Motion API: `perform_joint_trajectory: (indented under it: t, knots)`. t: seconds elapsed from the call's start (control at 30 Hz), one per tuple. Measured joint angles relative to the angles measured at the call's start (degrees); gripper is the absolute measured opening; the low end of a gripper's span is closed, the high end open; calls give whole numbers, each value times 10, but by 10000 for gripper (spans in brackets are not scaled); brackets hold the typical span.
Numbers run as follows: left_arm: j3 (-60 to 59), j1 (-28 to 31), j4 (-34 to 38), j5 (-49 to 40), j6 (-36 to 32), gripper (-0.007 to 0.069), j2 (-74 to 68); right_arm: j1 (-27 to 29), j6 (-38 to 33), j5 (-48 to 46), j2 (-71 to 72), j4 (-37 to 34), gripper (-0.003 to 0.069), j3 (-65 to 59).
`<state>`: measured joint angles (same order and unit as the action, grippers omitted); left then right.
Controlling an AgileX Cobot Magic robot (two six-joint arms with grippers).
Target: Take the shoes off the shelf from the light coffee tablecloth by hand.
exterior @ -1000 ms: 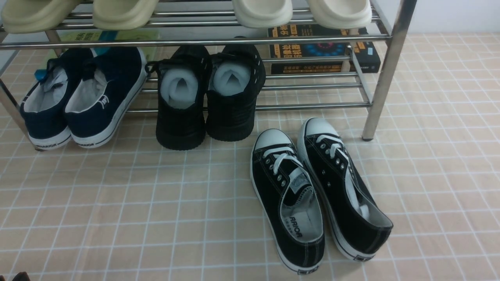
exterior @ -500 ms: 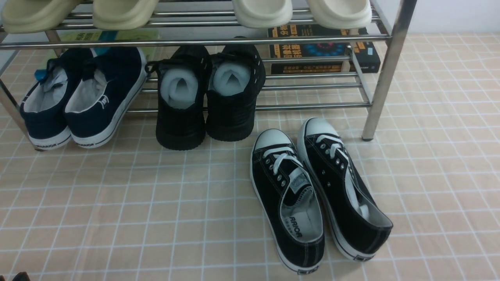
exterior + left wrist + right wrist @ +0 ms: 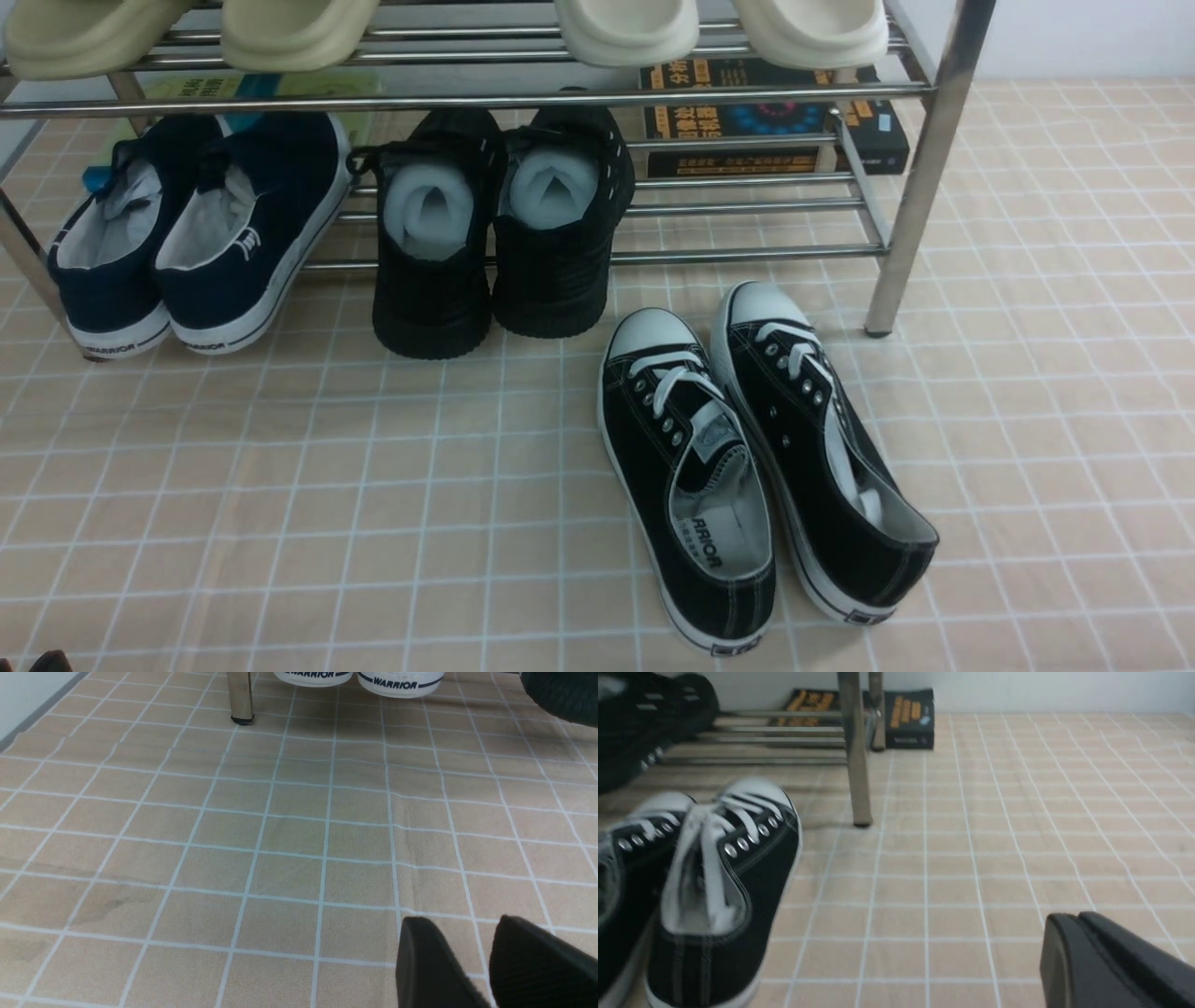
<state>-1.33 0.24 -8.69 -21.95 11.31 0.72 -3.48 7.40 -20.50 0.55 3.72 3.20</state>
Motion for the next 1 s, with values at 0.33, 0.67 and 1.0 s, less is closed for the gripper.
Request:
perform_joint_trajectory:
  t: [0.33,0.67,1.0]
  knots:
    - [0,0,0,0,0,239,0,17,0,-14,1,-8,39,-41]
    - [0,0,0,0,0,239,0,52,0,-16,1,-13,49,-41]
    - [0,0,0,0,0,239,0,53,0,-16,1,-13,66,-41]
